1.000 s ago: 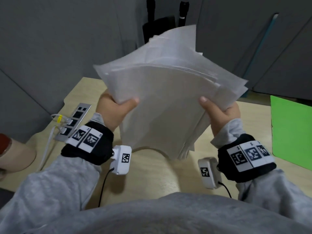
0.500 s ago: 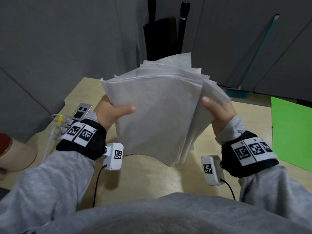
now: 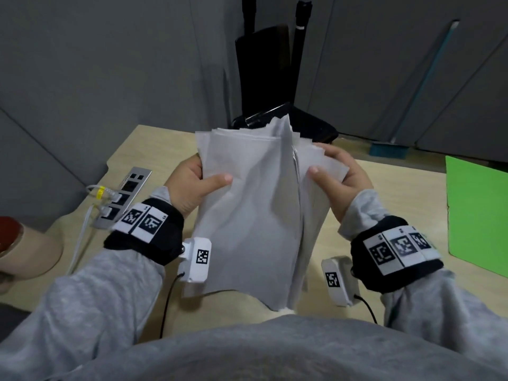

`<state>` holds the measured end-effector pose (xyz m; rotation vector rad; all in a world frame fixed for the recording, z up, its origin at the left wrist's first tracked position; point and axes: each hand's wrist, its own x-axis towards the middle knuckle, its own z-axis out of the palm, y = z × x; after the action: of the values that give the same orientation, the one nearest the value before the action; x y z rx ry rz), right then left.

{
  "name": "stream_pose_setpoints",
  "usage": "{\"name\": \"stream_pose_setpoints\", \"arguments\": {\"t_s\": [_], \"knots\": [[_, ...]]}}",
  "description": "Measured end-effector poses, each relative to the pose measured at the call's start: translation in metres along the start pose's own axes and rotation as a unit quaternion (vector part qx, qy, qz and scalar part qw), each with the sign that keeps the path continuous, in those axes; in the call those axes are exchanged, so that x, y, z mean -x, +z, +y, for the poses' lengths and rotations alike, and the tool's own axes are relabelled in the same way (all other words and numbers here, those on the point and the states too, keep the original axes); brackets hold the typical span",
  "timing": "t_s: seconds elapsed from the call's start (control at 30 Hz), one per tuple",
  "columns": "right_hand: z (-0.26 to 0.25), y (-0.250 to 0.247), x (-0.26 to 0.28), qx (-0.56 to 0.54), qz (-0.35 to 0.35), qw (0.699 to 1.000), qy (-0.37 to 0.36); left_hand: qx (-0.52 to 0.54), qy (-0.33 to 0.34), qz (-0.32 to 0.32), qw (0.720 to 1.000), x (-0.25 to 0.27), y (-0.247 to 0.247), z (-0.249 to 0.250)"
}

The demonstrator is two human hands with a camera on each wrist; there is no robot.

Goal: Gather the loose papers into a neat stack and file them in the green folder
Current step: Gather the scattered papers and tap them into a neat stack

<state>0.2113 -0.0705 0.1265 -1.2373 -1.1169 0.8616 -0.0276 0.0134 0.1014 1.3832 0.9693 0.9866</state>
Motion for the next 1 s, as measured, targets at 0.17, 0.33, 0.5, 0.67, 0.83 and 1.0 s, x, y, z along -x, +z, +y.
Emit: {"name": "stream_pose_setpoints", "arguments": {"t_s": [0.17,0.33,0.5,0.67,0.83,1.0], "knots": [[-0.011,-0.004,-0.005,-0.038,0.007,0.999,-0.017,0.048,0.030,0.008,0.998,-0.001,-0.001,0.008],[0.003,-0.001,0.003,-0.069,-0.033,0.997,0.033,0.062,0.036,0.036,0.997,0.002,0.000,0.006],[-0.001,-0.004,0.000,0.037,0.044,0.998,0.022,0.096,0.070,0.055,0.991,0.001,0.002,0.015],[-0.020,-0.012,-0.005,-0.066,0.030,0.996,-0.056,0.112,0.104,0.066,0.986,-0.003,-0.009,0.021],[0.002,-0.004,-0.002,0.080,-0.016,0.996,0.031,-0.038,0.053,0.002,0.998,0.005,0.005,0.007],[-0.008,-0.002,-0.001,0.014,0.042,0.999,-0.001,-0.052,0.058,0.100,0.992,0.002,0.014,0.025]]}}
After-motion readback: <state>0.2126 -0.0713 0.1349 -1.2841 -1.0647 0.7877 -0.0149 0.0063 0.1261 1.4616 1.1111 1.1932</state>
